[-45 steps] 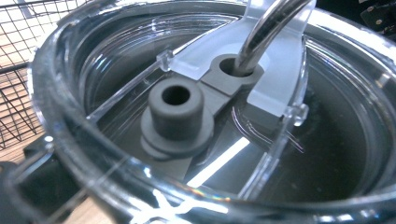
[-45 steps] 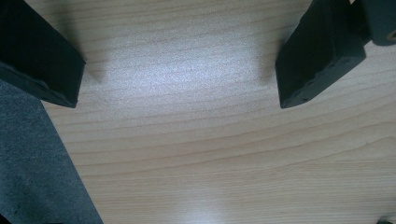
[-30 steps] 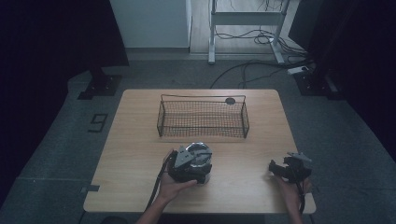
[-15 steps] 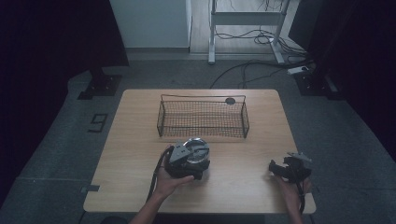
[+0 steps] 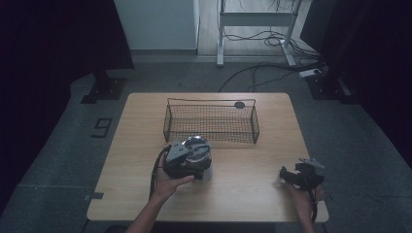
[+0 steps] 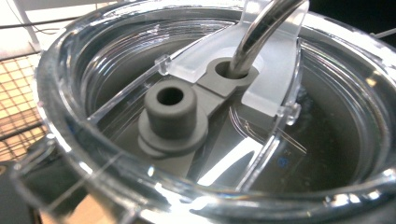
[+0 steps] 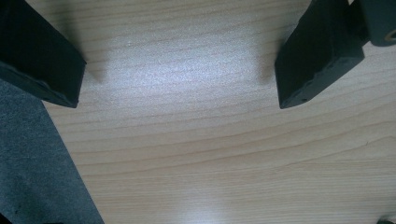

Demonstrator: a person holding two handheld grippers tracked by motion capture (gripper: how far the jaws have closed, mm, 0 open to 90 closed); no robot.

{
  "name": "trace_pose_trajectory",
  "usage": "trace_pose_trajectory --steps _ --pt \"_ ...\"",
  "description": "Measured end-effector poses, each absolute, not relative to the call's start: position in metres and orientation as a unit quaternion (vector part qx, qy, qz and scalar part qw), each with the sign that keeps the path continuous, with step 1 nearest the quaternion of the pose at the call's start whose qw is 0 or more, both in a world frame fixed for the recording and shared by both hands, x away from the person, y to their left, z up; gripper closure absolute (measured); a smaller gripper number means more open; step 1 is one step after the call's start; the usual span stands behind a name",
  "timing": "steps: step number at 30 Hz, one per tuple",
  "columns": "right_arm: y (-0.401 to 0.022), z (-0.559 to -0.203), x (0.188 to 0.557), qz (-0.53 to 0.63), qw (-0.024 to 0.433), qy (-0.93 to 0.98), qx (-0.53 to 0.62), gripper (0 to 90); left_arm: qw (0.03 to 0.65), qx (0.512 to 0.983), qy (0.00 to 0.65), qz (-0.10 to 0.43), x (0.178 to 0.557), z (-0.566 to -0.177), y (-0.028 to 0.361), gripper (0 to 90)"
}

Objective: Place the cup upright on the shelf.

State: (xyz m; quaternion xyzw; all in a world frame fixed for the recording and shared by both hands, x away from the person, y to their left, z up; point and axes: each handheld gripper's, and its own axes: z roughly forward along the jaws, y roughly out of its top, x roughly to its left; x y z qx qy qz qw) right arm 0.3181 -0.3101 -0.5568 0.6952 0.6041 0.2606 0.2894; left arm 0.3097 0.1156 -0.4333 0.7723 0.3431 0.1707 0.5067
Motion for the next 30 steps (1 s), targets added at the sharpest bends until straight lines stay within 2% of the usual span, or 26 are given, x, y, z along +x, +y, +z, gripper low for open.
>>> trace_pose_trajectory --steps 30 --pt "-0.310 -0.557 0.318 0.261 0.291 0.603 0.696 2.3 0.519 0.754 0.353 0.193 0.333 -0.403 0.131 3.6"
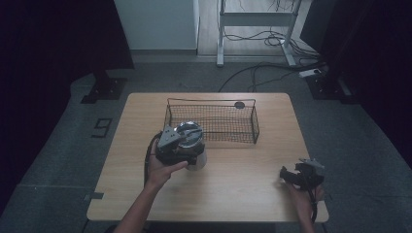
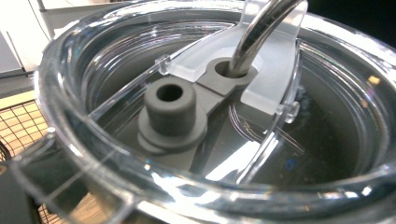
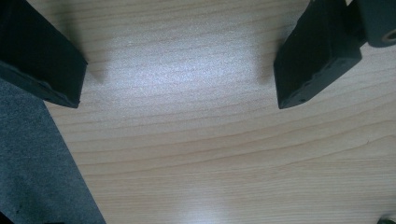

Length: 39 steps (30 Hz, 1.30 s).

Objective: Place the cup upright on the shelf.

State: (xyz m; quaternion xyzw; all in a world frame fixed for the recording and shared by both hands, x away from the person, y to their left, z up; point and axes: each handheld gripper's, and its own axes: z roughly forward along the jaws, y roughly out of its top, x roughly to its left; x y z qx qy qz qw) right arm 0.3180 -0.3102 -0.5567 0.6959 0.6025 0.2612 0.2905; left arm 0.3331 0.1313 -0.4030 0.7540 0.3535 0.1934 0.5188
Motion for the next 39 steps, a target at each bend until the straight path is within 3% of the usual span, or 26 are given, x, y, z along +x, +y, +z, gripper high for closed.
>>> trace_pose_trajectory --steps 39 --pt "-0.310 -0.557 0.318 0.262 0.292 0.602 0.695 2.8 0.518 0.744 0.367 0.209 0.370 -0.382 0.125 3.6"
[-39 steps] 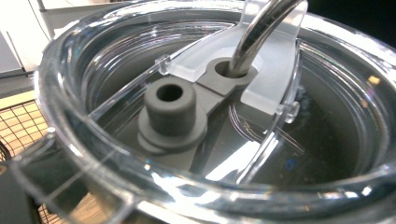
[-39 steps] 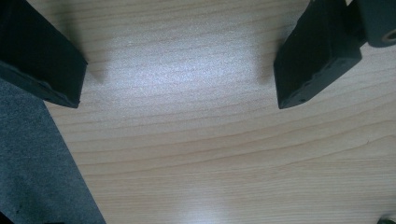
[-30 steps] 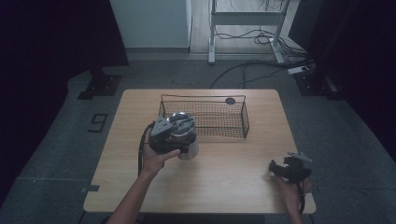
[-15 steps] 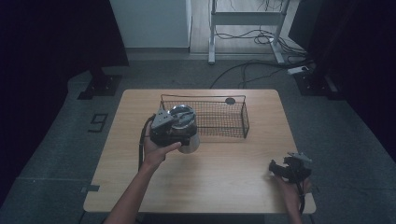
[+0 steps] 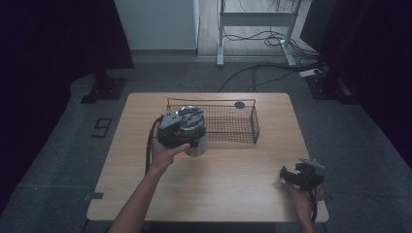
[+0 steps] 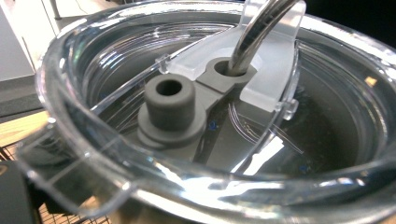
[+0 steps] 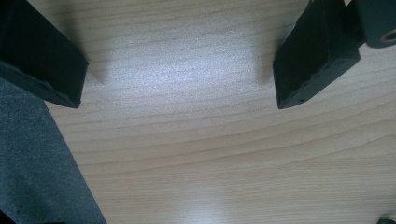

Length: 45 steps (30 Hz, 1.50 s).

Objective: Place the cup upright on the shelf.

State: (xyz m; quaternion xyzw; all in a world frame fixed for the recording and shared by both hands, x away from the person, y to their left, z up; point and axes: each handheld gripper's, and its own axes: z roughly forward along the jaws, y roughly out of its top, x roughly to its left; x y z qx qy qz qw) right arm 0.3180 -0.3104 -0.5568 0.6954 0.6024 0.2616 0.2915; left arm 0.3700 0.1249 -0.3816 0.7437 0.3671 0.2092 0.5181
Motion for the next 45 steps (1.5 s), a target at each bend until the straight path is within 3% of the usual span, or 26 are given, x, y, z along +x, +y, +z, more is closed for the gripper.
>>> trace_pose_trajectory --steps 45 --pt "-0.310 -0.557 0.318 0.261 0.293 0.603 0.695 3.2 0.518 0.731 0.387 0.221 0.407 -0.346 0.120 3.7"
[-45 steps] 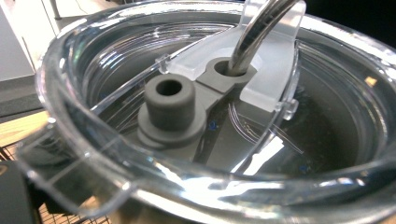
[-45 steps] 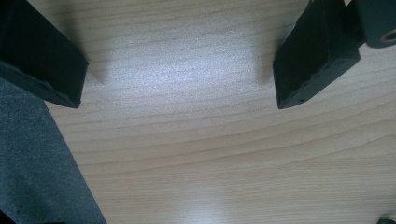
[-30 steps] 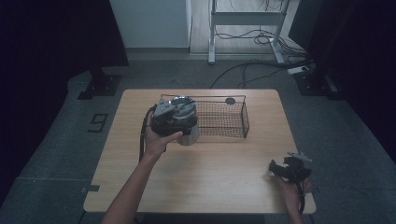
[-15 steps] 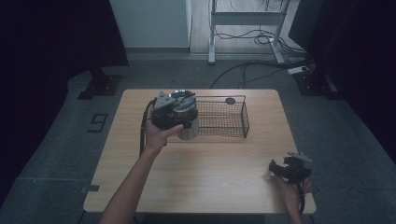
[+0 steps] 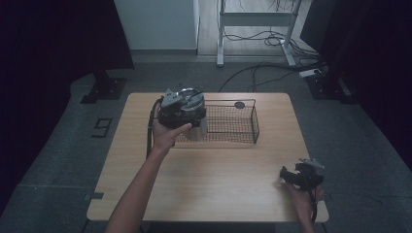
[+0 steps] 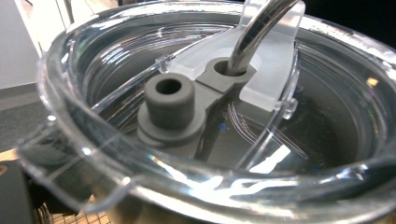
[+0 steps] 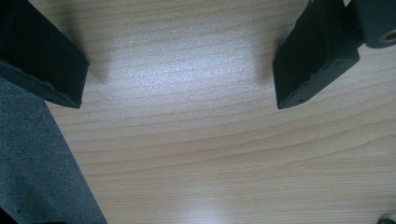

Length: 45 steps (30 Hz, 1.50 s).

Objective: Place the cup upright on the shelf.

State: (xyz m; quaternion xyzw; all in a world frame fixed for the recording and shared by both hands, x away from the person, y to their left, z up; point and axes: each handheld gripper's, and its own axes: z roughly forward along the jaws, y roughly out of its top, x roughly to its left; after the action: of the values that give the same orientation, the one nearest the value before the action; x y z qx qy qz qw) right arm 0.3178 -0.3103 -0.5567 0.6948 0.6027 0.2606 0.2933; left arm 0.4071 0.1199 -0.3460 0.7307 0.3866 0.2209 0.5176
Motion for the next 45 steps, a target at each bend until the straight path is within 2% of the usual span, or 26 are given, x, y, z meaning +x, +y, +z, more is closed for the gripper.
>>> trace_pose_trajectory --steps 45 --pt "-0.310 -0.557 0.318 0.261 0.293 0.602 0.695 3.4 0.485 0.727 0.424 0.239 0.471 -0.368 0.099 3.7"
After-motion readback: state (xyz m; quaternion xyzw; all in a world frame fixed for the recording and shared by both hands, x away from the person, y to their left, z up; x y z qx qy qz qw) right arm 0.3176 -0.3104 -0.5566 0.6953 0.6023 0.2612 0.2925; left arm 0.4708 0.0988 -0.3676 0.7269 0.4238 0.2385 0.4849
